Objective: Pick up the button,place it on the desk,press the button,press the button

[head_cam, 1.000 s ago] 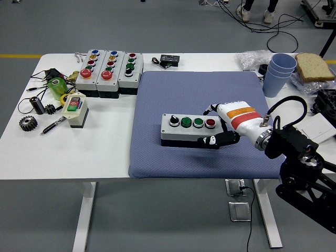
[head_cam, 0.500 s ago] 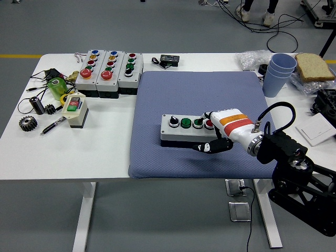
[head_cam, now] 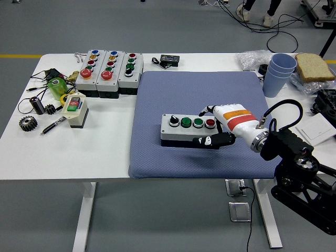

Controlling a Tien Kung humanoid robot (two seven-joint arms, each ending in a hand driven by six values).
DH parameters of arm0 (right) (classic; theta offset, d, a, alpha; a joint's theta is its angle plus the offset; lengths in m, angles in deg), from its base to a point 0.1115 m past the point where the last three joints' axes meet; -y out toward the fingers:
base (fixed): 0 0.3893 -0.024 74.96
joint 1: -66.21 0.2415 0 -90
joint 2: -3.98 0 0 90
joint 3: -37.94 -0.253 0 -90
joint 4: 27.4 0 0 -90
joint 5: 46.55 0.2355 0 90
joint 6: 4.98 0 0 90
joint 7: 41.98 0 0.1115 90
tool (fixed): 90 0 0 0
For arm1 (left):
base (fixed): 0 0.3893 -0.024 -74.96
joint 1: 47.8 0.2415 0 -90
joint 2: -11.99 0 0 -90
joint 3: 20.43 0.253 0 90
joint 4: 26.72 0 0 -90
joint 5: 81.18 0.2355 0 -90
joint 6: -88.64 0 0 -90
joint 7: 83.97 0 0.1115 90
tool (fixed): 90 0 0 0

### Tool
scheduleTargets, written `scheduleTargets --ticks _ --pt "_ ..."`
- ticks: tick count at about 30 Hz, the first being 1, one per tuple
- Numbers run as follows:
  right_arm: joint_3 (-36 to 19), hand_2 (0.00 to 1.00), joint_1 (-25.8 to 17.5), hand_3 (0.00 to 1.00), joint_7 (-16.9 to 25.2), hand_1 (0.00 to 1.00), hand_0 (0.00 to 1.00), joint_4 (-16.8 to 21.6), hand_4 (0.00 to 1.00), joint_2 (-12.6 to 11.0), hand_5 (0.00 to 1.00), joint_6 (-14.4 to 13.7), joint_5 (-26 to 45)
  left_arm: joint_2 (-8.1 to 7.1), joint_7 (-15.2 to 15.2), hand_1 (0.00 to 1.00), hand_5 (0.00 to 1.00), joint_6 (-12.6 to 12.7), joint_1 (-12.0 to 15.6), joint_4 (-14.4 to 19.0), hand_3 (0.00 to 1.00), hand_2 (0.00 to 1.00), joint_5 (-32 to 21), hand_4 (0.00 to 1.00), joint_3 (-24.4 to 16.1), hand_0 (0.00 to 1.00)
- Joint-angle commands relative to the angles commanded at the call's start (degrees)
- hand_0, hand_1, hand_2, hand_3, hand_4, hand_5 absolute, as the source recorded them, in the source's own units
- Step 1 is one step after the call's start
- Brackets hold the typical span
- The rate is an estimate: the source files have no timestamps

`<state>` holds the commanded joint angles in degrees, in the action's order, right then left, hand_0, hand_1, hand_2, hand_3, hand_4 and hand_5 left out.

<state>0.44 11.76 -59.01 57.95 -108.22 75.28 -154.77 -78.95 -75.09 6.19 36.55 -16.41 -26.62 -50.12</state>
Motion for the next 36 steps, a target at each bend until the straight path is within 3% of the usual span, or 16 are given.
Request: scheduleTargets --ticks 1,2,5,8,9,14,15,20,36 --pt "-1.64 0.223 -0.57 0.711 1.6 0.002 0.108 0.46 0.938 -0.23 0.672 -1.71 2.53 0.0 0.01 0.657 0.651 -0.01 0.06 0.0 0.594 0.677 0.02 0.343 -0.04 0.623" --pt "-2.2 0.633 -0.71 0.816 2.15 0.542 0.551 0.57 0.914 -0.28 0.589 -2.29 4.61 -0.01 0.01 0.658 0.651 -0.01 0.07 0.0 0.592 0.677 0.03 0.343 -0.05 0.623" --pt "-6.49 0.633 -2.41 0.816 7.73 0.542 0.551 0.64 0.914 -0.29 0.589 -6.75 11.68 0.03 0.07 0.658 0.651 -0.04 0.12 0.0 0.592 0.677 0.34 0.343 -0.17 0.623" --pt "-9.22 0.633 -3.82 0.816 12.81 0.542 0.551 0.92 0.914 -0.53 0.589 -8.06 18.75 0.02 0.09 0.658 0.651 -0.06 0.16 0.0 0.592 0.677 0.52 0.343 -0.25 0.623" --pt "-10.19 0.859 -4.39 0.816 14.38 0.781 0.834 1.11 0.863 -0.66 0.478 -8.15 21.36 0.03 0.11 0.658 0.651 -0.07 0.18 0.0 0.591 0.677 0.63 0.343 -0.33 0.624" --pt "-16.01 0.859 -6.94 0.816 18.58 0.781 0.834 1.67 0.863 -1.25 0.478 -8.04 33.28 0.01 0.01 0.658 0.651 -0.01 0.21 0.0 0.591 0.677 0.16 0.343 0.01 0.624" --pt "-17.4 0.824 -7.54 0.778 19.25 0.77 0.821 1.66 0.824 -1.34 0.419 -8.33 35.51 0.0 -0.01 0.658 0.652 -0.02 0.18 0.0 0.591 0.676 0.1 0.343 0.05 0.624" --pt "-22.97 0.824 -10.14 0.778 20.38 0.77 0.821 1.06 0.824 -1.6 0.419 -9.11 47.8 0.0 -0.07 0.658 0.652 0.01 0.04 0.0 0.591 0.676 -0.1 0.343 0.18 0.624" --pt "-26.92 0.775 -15.5 0.734 19.81 0.749 0.81 -1.28 0.807 -0.99 0.41 -7.46 84.89 -0.05 -0.17 0.657 0.651 0.05 -0.27 0.0 0.593 0.677 -0.57 0.343 0.81 0.624"
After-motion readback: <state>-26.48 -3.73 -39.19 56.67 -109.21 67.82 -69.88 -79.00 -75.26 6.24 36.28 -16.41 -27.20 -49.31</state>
